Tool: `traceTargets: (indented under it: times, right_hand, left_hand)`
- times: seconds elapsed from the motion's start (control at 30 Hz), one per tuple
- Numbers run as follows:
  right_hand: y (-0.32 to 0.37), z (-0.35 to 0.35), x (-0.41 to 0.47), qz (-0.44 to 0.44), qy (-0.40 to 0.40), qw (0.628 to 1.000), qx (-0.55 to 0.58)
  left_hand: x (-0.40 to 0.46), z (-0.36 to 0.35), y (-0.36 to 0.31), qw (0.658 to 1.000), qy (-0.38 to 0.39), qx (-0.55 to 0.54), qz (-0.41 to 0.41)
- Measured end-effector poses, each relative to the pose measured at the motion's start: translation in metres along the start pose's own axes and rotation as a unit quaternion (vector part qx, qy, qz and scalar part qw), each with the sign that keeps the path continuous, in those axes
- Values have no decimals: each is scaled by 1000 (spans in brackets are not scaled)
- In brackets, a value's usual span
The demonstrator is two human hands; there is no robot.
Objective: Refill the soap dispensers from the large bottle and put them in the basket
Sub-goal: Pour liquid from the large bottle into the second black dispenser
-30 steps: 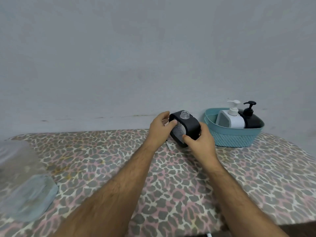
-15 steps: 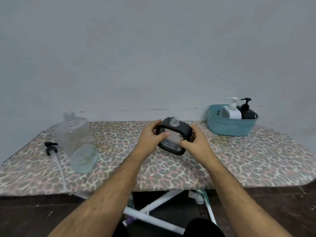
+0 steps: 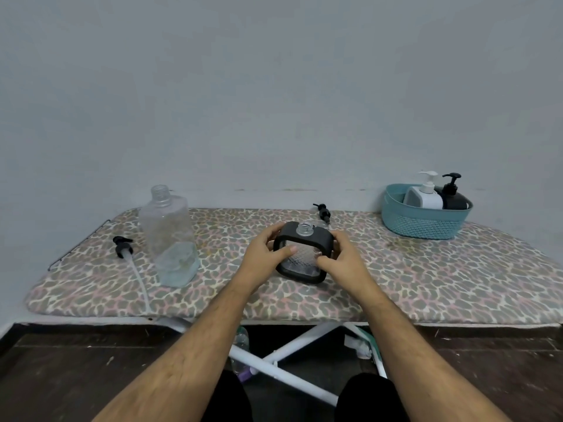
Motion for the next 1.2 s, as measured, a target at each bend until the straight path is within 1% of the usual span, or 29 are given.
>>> traceTargets:
  times: [0.17, 0.3, 0.5, 0.67, 0.8, 0.93, 1.1, 1.2]
  right_hand:
    - [-10, -5, 3, -7, -14, 1000, -10]
    - [-15, -5, 3, -7, -19, 1000, -12]
    - [-11, -9, 8, -14, -22, 998, -52]
    - [-8, -22, 10, -25, -71, 992, -99]
    - [-4, -38, 5, -22, -110, 986, -121]
    - [0, -56, 5, -27, -123, 982, -144]
    - [1, -68, 9, -19, -145, 980, -135]
    - [2, -70, 11, -21, -155, 979, -133]
  left_hand:
    - [6, -1, 9, 1000, 14, -1, 12]
    - [10, -3, 17, 1000, 11, 7, 18]
    - [0, 0, 18, 999, -24, -9, 27]
    - [-16, 9, 10, 998, -54, -25, 13]
    - [-39, 29, -4, 991, -131, 8, -19]
    - [-68, 52, -18, 971, -227, 50, -62]
    - [-104, 84, -33, 916, -360, 113, -133]
    - [-115, 99, -38, 882, -424, 150, -144]
Point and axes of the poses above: each hand's wrist, its own x-axis towards the middle knuckle, its own z-axis out of the back of the hand, y = z × x, the point moved 4 cm from there along x, towards the middle knuckle, and after that the axes turned 9 degrees about y, right-handed, at the moved point
